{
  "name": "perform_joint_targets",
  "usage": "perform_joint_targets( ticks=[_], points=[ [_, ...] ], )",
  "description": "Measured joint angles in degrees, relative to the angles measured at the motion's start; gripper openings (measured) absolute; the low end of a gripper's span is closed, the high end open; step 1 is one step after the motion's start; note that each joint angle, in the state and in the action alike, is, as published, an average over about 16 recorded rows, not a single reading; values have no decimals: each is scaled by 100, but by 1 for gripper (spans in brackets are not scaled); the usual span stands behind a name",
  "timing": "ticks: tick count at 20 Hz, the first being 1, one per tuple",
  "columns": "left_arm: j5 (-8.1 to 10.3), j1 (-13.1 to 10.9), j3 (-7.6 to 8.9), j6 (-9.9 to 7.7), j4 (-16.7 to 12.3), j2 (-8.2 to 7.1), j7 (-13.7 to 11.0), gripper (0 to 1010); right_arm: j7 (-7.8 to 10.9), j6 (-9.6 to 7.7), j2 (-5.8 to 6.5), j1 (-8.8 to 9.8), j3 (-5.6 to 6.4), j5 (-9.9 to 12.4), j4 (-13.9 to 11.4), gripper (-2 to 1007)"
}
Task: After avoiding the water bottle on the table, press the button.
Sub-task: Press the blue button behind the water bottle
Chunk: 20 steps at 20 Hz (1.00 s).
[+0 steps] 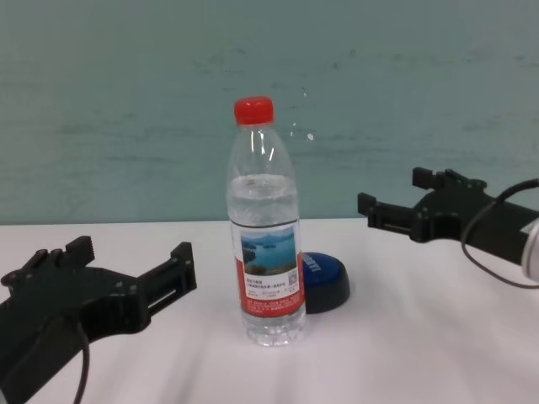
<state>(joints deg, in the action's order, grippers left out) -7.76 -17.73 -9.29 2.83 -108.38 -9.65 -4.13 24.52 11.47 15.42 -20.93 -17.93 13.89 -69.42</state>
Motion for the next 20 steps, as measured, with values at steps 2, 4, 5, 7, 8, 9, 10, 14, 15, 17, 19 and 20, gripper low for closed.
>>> perform_joint_targets(
  ticks=[2,4,5,7,8,9,10,14,15,17,19,20],
  points=[
    [0,0,0,0,0,0,0,1000,34,70,-61,-130,-26,-6,175,1004],
    [0,0,0,0,0,0,0,1000,63,138,-129,-261,-48,-9,374,1004],
    [0,0,0,0,0,0,0,1000,76,172,-164,-326,-58,-9,478,1004],
    [0,0,0,0,0,0,0,1000,103,236,-236,-451,-76,-10,686,1004],
    [0,0,0,0,0,0,0,1000,116,266,-271,-509,-84,-9,786,1004],
    [0,0,0,0,0,0,0,1000,128,294,-305,-564,-91,-9,882,1004],
    [0,0,0,0,0,0,0,1000,140,321,-340,-618,-98,-8,977,1004],
    [0,0,0,0,0,0,0,1000,187,415,-468,-805,-128,-12,1308,1004],
    [0,0,0,0,0,0,0,1000,199,435,-498,-844,-136,-13,1377,1004],
    [0,0,0,0,0,0,0,1000,224,471,-556,-916,-156,-19,1506,1004],
    [0,0,0,0,0,0,0,1000,251,501,-609,-977,-178,-28,1619,1004],
    [0,0,0,0,0,0,0,1000,266,516,-635,-1007,-191,-33,1675,1004]
  ],
)
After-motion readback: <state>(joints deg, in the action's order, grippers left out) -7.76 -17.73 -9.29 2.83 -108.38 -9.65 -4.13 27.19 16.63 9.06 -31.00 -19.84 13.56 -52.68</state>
